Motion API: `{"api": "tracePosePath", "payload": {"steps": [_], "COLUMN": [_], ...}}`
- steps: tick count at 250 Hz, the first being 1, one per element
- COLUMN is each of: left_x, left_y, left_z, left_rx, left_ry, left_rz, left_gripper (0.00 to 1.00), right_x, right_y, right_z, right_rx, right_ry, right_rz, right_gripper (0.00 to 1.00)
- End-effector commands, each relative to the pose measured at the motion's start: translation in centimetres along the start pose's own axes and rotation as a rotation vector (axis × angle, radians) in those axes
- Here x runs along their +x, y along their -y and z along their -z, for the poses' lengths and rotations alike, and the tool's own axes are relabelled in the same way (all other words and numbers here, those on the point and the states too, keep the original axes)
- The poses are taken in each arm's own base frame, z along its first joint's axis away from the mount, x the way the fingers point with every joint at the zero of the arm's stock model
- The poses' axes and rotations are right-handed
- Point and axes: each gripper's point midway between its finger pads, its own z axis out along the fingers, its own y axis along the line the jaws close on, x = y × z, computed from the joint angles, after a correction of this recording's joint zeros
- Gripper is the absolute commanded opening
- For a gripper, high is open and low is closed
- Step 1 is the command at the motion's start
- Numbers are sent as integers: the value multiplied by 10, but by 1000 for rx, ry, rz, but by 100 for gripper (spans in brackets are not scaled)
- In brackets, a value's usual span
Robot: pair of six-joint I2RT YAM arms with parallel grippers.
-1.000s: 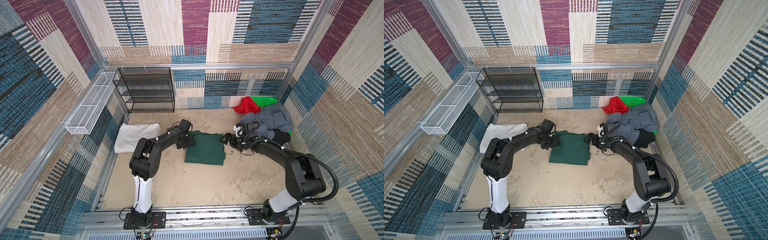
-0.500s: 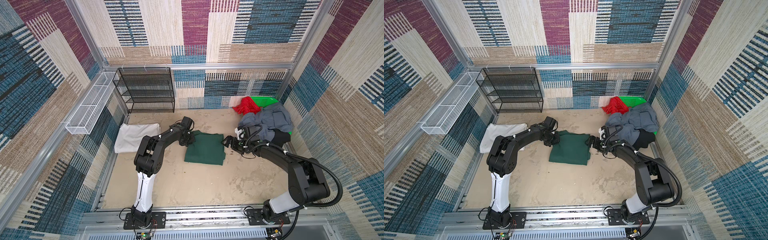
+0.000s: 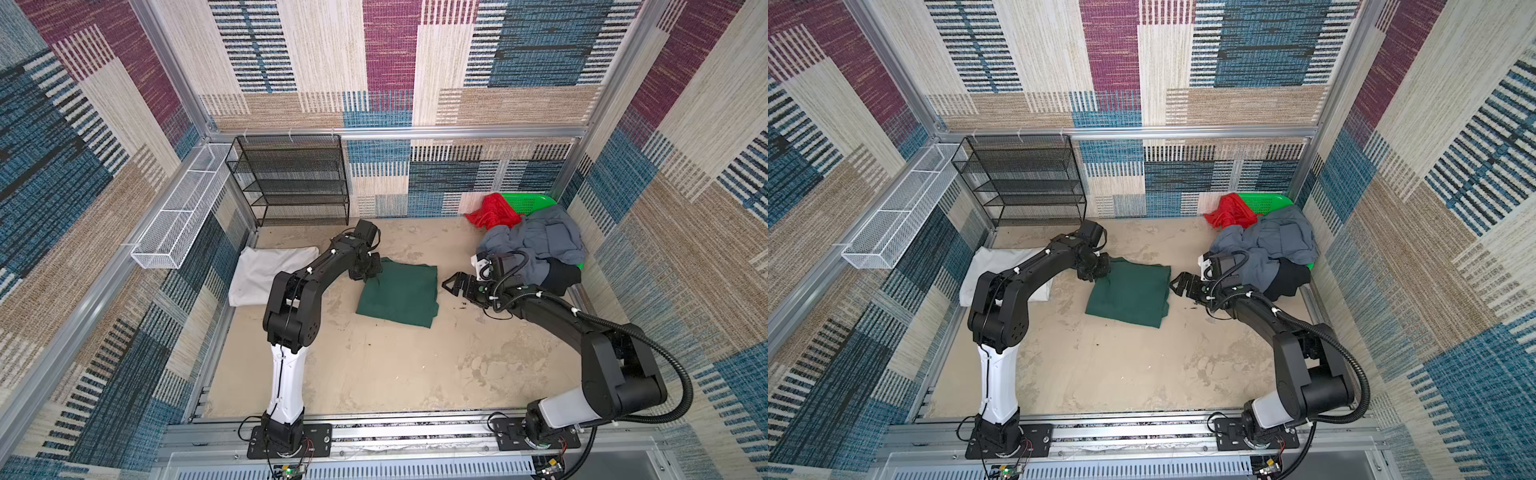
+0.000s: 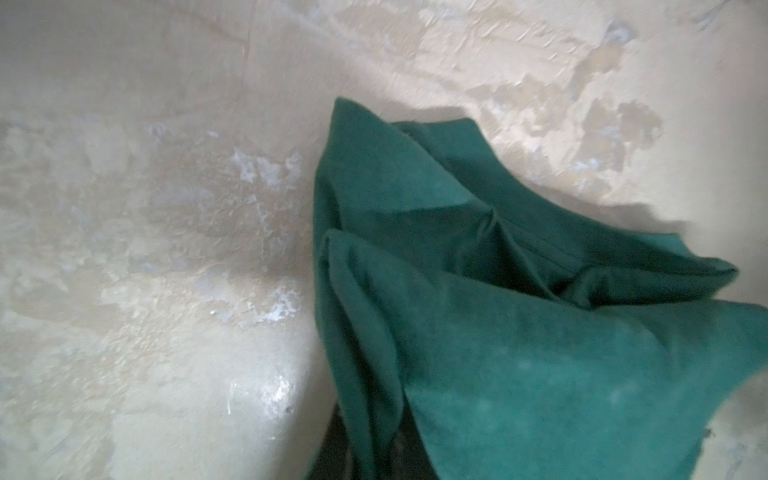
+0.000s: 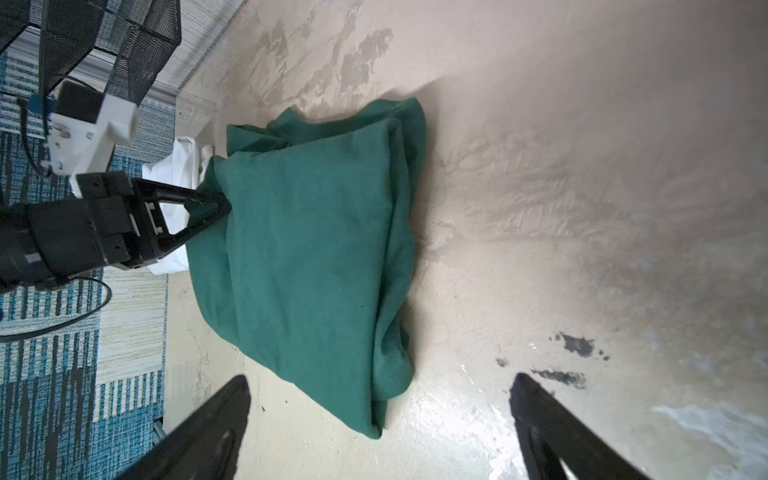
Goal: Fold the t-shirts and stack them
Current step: 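Grasp the edge of the folded green shirt nearest the left gripper, then drag the green shirt with the left gripper onto the folded white shirt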
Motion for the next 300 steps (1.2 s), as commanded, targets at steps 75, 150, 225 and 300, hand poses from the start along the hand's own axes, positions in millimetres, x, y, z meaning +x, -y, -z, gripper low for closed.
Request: {"api": "tracePosePath", "payload": {"steps": [75,150,225,300], "left_x": [-25,-37,-55,-60], "left_y": [-7,-24,-55,-87], "left_z": [69,108,148,168], "left_rx": [-78,-160,-197,-229], "left_ry": [30,60,150,154], "left_rz": [-123,-160,-104,-79], "left_gripper": [0,0,0,0], "right_x": [-8,-7,-7,-8], "right_y": [-4,-12,-16,-10], "right_z": [6,5,5,9], "right_rx": [-20,-81,-130,-88], "right_ry": [68,86,112,140], "right_rz": [65,84,63,99], "right_gripper": [99,99,99,99]}}
